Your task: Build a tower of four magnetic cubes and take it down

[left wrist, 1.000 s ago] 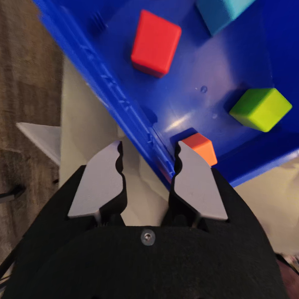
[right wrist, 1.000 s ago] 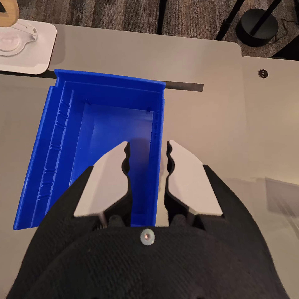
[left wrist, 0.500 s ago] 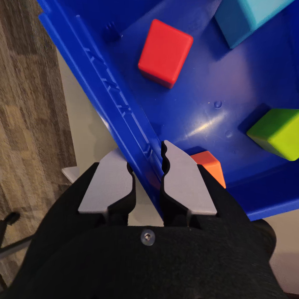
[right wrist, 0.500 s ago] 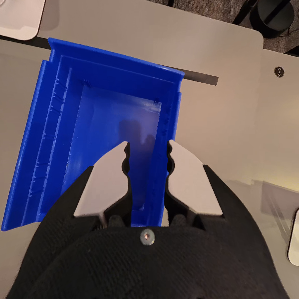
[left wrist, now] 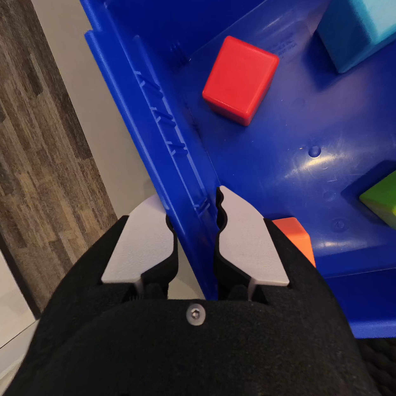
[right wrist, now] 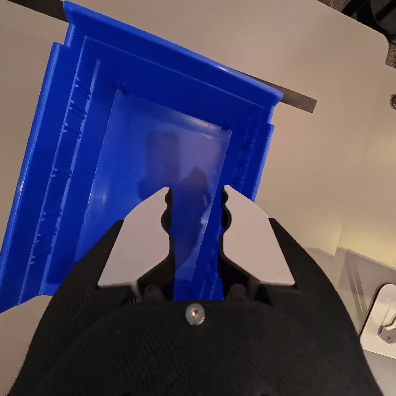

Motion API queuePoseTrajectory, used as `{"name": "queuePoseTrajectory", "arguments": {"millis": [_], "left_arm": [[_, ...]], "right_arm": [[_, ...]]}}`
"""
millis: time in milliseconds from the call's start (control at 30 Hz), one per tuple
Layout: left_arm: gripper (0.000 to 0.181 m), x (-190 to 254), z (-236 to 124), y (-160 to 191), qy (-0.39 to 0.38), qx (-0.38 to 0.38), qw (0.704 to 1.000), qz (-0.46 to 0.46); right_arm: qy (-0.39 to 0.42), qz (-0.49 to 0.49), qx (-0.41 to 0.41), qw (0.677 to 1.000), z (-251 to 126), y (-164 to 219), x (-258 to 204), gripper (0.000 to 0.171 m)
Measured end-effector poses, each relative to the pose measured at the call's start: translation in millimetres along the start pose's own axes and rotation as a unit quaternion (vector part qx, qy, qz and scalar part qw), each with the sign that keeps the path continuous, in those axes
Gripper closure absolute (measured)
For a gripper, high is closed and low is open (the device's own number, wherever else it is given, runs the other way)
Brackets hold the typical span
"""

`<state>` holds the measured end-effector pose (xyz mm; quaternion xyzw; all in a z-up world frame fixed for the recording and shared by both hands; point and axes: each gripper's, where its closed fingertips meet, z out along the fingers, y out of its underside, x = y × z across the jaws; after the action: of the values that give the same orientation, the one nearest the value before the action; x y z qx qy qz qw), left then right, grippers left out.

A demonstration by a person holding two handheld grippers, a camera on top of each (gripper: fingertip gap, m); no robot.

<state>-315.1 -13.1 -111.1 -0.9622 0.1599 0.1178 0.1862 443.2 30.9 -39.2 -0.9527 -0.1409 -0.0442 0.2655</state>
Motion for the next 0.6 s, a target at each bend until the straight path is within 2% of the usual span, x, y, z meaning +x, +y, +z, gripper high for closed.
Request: {"name": "queuePoseTrajectory", "arguments": {"millis": [167, 400, 500, 600], "left_arm": [[0.151, -0.7, 0.7, -3.5, 0.018, 0.023, 1.000, -0.009], [0.148, -2.0, -3.8, -4.5, 0.015, 0.043, 0.999, 0.008], [0.147, -13.6, -31.4, -13.8, 0.007, 0.107, 0.994, -0.025], [0.144, -18.5, -87.2, -31.2, 0.011, 0.225, 0.973, -0.039]], "right_arm": [[0.000, -0.010, -0.011, 1.000, 5.3, 0.8, -4.4, 0.125], [0.003, -0.015, -0.007, 1.000, 4.2, -0.7, -5.3, 0.125], [0.017, -0.015, 0.018, 1.000, -5.4, -8.0, -1.7, 0.125], [0.028, -0.019, 0.075, 0.997, -24.9, -24.9, -0.8, 0.126]]}}
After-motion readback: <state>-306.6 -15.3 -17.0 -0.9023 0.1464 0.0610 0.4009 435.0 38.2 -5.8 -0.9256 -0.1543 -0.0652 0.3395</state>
